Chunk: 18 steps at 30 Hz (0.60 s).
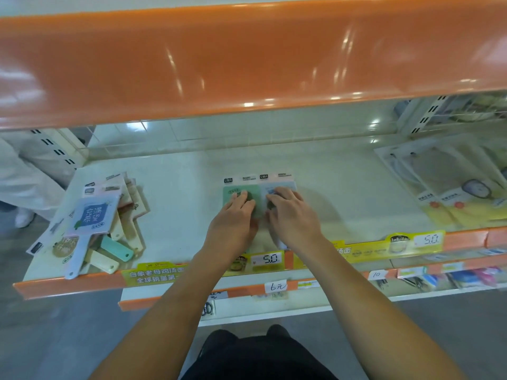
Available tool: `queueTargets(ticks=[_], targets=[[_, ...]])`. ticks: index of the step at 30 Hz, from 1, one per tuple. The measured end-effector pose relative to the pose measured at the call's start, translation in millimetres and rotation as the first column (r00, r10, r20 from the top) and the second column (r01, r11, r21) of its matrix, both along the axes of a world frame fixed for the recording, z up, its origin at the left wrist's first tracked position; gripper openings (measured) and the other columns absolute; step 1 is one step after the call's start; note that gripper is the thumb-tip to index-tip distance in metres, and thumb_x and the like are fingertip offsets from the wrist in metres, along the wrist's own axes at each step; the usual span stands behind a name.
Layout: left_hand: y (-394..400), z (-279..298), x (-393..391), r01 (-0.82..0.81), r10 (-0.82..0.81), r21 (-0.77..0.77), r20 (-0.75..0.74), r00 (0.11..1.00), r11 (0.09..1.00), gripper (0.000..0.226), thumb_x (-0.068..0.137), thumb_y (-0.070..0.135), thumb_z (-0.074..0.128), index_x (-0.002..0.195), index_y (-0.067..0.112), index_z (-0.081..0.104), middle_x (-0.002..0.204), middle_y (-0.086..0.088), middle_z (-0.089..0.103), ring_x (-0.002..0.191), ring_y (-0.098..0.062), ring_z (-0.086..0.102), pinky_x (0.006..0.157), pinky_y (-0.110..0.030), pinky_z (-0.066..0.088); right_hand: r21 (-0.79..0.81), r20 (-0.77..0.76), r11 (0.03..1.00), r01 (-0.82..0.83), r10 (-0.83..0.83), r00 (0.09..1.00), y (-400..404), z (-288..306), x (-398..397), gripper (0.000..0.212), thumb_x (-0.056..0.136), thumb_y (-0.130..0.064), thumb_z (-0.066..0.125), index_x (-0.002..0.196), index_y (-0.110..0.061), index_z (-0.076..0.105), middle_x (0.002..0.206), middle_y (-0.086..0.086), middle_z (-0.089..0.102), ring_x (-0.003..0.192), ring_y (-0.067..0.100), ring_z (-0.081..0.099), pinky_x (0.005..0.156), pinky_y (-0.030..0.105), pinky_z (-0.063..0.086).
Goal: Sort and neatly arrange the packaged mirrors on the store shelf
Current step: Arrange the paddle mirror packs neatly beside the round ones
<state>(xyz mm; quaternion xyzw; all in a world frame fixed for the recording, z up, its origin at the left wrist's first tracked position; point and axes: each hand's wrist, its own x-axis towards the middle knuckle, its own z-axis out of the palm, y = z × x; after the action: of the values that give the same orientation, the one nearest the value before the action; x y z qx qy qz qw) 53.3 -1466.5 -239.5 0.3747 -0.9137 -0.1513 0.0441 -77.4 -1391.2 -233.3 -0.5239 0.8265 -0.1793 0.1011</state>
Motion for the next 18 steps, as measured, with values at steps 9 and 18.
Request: queueTargets(ticks=[9,18], targets=[[9.7,4.2,-5.3,-0.038,0.04,-0.052,0.035,0.999,0.998,0.05,0.095,0.034,0.046,0.141,0.015,0.041,0.153,-0.002,0.03,0.139,-0.022,0.03,0.109,-0.036,0.033,-0.035,0.0,0.999,-0.015,0.015,1.0,0.5,-7.3,-2.5,0.036,0.094,-0.026,0.056,0.128,-0.016,0.059,0.137,0.0,0.05,0.13,0.021,0.04,0.099,0.038,0.043],[21.0,7.7,4.4,-0.065,0.065,-0.074,0.005,0.998,0.995,0.059,0.096,0.044,0.04,0.149,0.018,0.028,0.159,-0.003,0.019,0.147,-0.02,0.012,0.117,-0.036,0.015,0.028,-0.01,1.0,-0.002,0.002,1.0,-7.2,5.2,-3.6,0.034,0.091,-0.02,0.054,0.125,-0.022,0.056,0.131,0.001,0.049,0.125,0.025,0.041,0.099,0.036,0.033]])
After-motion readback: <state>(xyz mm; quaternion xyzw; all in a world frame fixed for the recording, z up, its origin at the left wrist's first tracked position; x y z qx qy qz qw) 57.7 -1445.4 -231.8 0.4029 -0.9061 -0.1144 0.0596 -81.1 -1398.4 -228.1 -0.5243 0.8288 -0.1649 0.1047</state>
